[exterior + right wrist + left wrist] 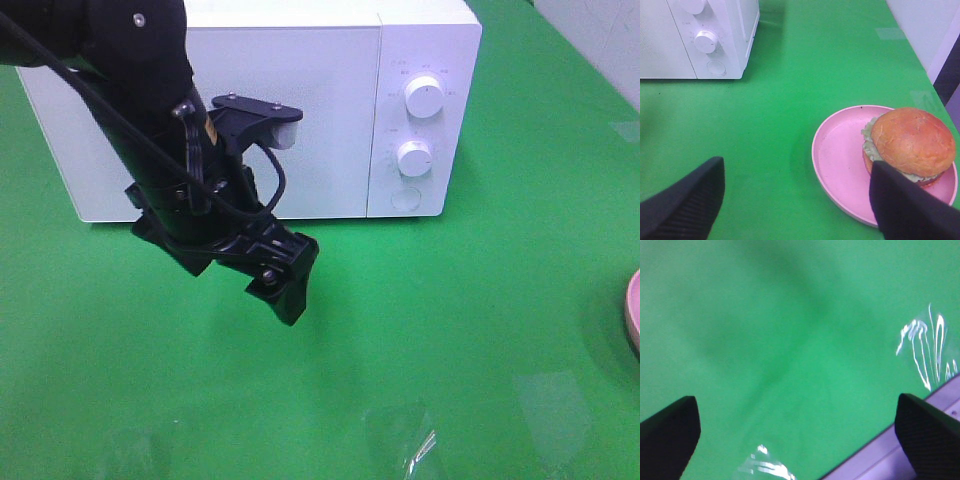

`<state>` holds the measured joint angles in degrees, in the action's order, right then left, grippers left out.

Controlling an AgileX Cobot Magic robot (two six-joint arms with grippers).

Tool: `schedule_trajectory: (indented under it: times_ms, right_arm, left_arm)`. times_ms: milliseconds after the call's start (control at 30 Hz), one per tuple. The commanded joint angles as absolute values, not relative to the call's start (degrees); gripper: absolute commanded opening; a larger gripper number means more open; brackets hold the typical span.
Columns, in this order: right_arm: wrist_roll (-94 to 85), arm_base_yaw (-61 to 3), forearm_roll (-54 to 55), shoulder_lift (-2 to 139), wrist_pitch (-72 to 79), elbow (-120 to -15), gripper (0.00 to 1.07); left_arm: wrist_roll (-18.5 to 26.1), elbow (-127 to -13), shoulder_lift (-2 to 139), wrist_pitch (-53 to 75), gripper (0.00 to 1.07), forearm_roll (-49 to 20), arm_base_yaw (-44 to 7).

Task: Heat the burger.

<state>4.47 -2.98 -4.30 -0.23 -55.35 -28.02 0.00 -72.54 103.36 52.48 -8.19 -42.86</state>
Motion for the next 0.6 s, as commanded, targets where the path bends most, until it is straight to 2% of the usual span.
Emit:
schedule_trajectory:
  times_ms: [33, 67, 100, 133, 167, 200, 233, 267, 367, 400, 433, 500, 600]
  right_arm:
    - [4.64, -2.69, -4.18, -1.78, -54.95, -28.02, 0.75]
    - [4.64, -2.69, -4.18, -1.78, -54.95, -28.02, 0.75]
    - [4.64, -2.69, -4.18, -1.78, -54.95, -28.02, 0.75]
    - [4.64, -2.69, -4.18, -1.78, -54.95, -28.02, 0.75]
    - [4.64, -2.69, -4.18, -1.78, -54.95, -28.02, 0.75]
    - [4.64, -2.69, -4.18, -1.78, -54.95, -28.02, 0.75]
    - [4.64, -2.69, -4.18, -1.78, -54.95, -28.02, 0.75]
    - [4.64, -2.69, -4.18, -1.78, -54.95, -28.02, 0.75]
    - [4.64, -2.69, -4.18, -1.78, -54.95, -28.02, 0.75]
    - [4.64, -2.69, -4.18, -1.78, -54.95, -28.02, 0.75]
    - [4.64, -2.69, -4.18, -1.78, -54.95, -28.02, 0.75]
    - [4.64, -2.69, -4.18, -1.78, -54.95, -28.02, 0.75]
    - [4.64, -2.69, -4.18, -1.78, -54.95, -28.02, 0.75]
  left_arm:
    - [-2.46, -72.82, 100.78, 60.16, 0.99, -9.05, -43.2]
    - [-2.46, -72.82, 100.78, 60.16, 0.99, -9.05, -43.2]
    - [-5.73, -72.82, 99.47, 61.76, 0.99, -7.96, -42.57]
    - [-5.73, -72.82, 99.47, 61.76, 0.99, -7.96, -42.57]
    - [-7.73, -72.82, 98.26, 63.48, 0.99, -7.28, -41.02]
    - [-7.73, -72.82, 98.26, 63.48, 0.99, -7.28, -41.02]
    - [-8.42, -72.82, 96.77, 65.15, 0.98, -6.93, -38.96]
    - [-8.42, -72.82, 95.23, 66.58, 0.98, -6.82, -36.61]
    - [-8.42, -72.82, 94.54, 67.32, 0.98, -6.82, -35.41]
    - [-8.42, -72.82, 92.53, 68.58, 0.98, -6.76, -31.74]
    - [-8.42, -72.82, 92.53, 68.58, 0.98, -6.76, -31.74]
    - [-8.19, -72.82, 88.58, 70.99, 0.98, -6.25, -25.04]
    - [-7.96, -72.82, 87.49, 71.68, 0.98, -6.13, -23.03]
